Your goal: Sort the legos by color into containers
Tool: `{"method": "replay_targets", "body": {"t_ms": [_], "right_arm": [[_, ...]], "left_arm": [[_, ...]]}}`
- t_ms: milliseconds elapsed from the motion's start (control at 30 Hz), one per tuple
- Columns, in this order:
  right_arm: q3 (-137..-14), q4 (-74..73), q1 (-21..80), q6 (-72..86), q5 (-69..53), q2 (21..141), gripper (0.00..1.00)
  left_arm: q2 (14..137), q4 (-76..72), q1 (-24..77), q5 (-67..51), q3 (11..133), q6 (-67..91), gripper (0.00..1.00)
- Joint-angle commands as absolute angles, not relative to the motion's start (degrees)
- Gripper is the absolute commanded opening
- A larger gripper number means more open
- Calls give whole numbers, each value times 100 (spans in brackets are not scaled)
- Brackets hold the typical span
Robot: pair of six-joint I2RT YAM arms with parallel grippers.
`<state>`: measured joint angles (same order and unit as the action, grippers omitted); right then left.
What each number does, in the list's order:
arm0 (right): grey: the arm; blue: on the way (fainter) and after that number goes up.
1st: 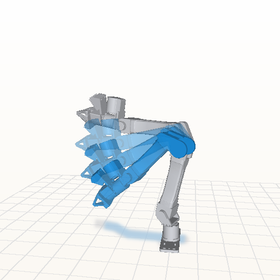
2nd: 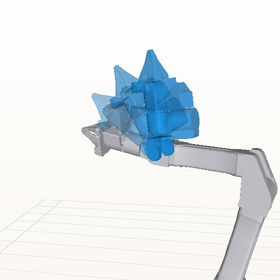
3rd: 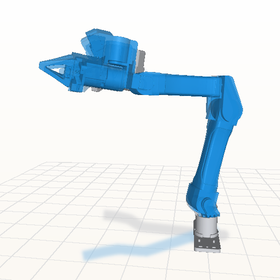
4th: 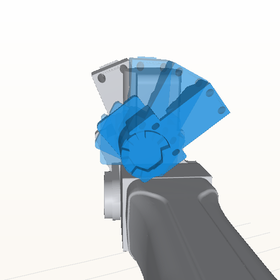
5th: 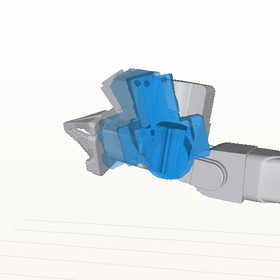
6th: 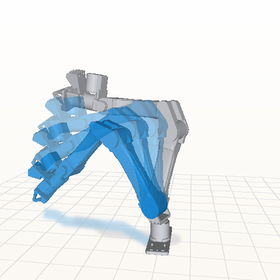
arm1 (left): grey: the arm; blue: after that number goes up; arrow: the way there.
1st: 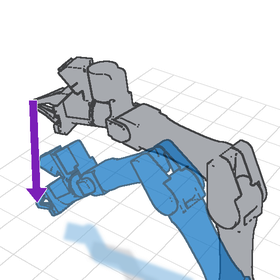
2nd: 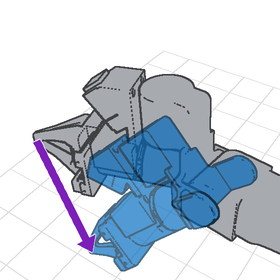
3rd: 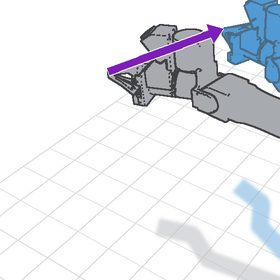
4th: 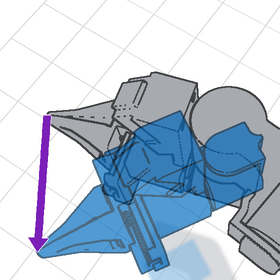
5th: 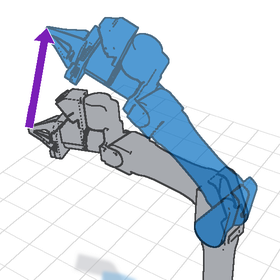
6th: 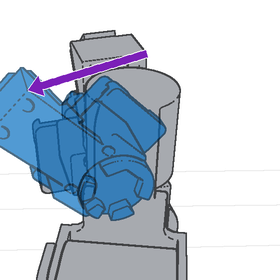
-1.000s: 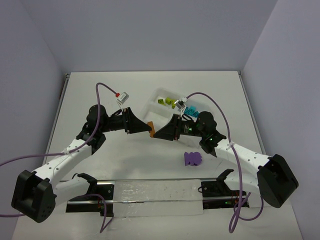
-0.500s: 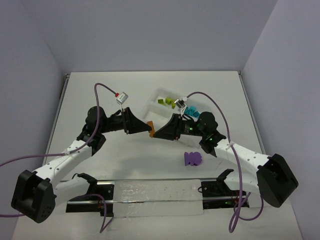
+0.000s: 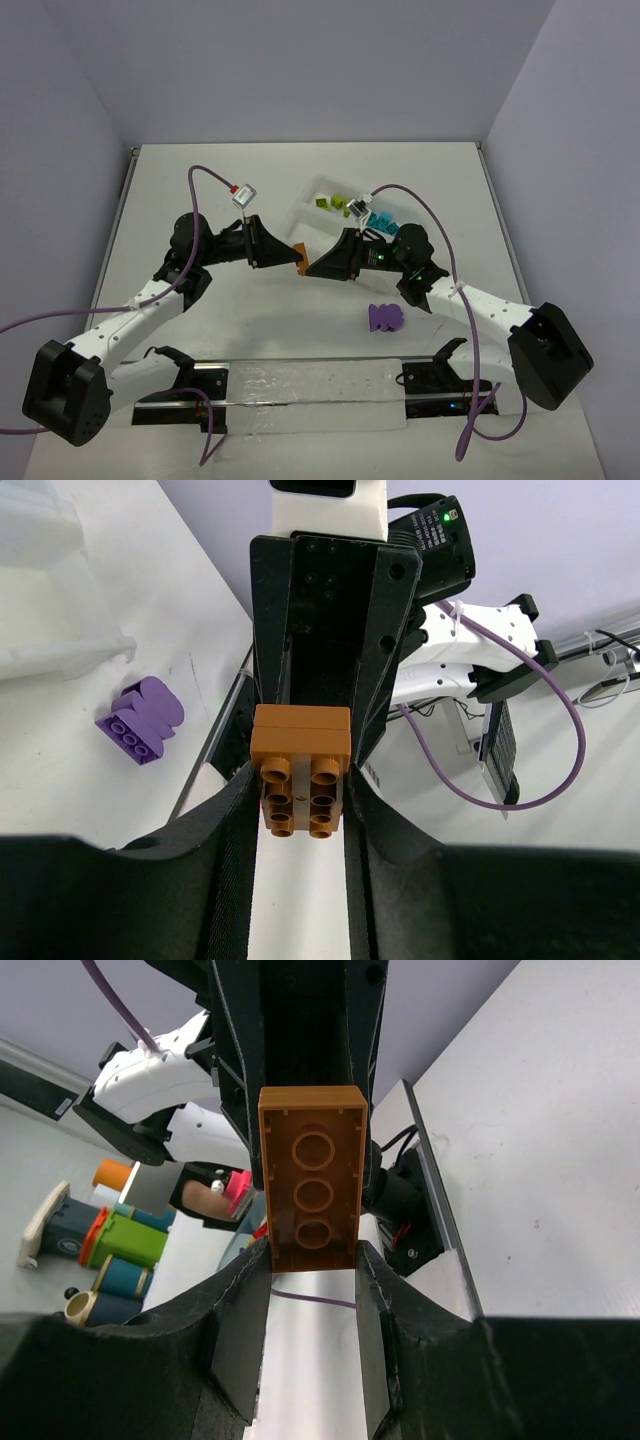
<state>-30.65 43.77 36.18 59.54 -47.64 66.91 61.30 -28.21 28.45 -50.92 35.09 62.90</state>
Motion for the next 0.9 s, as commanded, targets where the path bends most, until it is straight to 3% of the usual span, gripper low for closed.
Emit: {"method": "replay_targets", "body": {"t_ms": [0,67,867], "right_arm": [[-3076,4834,3674,5959,-4922,6714,0],[-3076,4842,3674,5959,-4905,6723,0],[-2795,5785,3441,6748,-4487,7052,0]], "left_arm": [[6047,-3173,2856,-5065,3560,6353,10],[6063,-3173,2856,-5061,3560,6363,0],[5806,-3300,2804,-5045,3314,6434,0]]}}
